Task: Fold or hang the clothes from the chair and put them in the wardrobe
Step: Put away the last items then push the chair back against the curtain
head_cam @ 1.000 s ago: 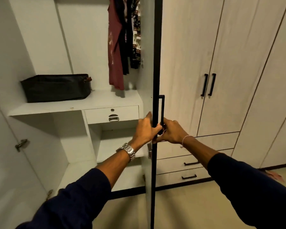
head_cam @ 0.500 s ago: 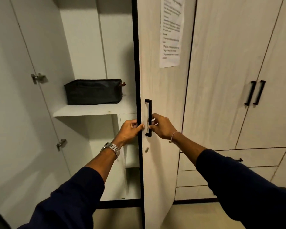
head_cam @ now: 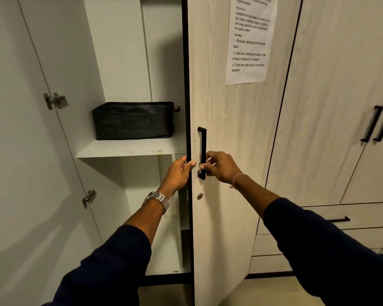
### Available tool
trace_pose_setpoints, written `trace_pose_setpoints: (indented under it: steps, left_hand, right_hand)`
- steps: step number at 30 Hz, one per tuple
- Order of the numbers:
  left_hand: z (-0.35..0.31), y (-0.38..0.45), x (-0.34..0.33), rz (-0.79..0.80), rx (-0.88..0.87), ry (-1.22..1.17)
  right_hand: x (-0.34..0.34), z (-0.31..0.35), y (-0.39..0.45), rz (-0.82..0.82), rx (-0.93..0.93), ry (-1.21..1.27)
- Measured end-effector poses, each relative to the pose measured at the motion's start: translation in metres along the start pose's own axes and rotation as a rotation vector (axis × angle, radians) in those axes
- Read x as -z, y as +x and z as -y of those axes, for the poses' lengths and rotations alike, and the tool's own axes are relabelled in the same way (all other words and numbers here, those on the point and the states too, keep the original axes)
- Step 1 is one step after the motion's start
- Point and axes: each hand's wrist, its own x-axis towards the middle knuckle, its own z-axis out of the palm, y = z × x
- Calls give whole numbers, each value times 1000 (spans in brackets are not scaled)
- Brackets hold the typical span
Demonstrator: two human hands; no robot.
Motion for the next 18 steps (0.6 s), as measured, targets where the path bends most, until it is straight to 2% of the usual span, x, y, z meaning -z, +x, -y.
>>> trace_pose_setpoints:
  steps: [9, 18]
  left_hand:
    - [44, 50, 24, -49, 58, -142]
    - [77, 104, 38, -163, 81, -262]
  right_hand:
    - [-33, -2, 54, 32, 7, -95]
    - [-62, -5, 117, 60, 14, -56]
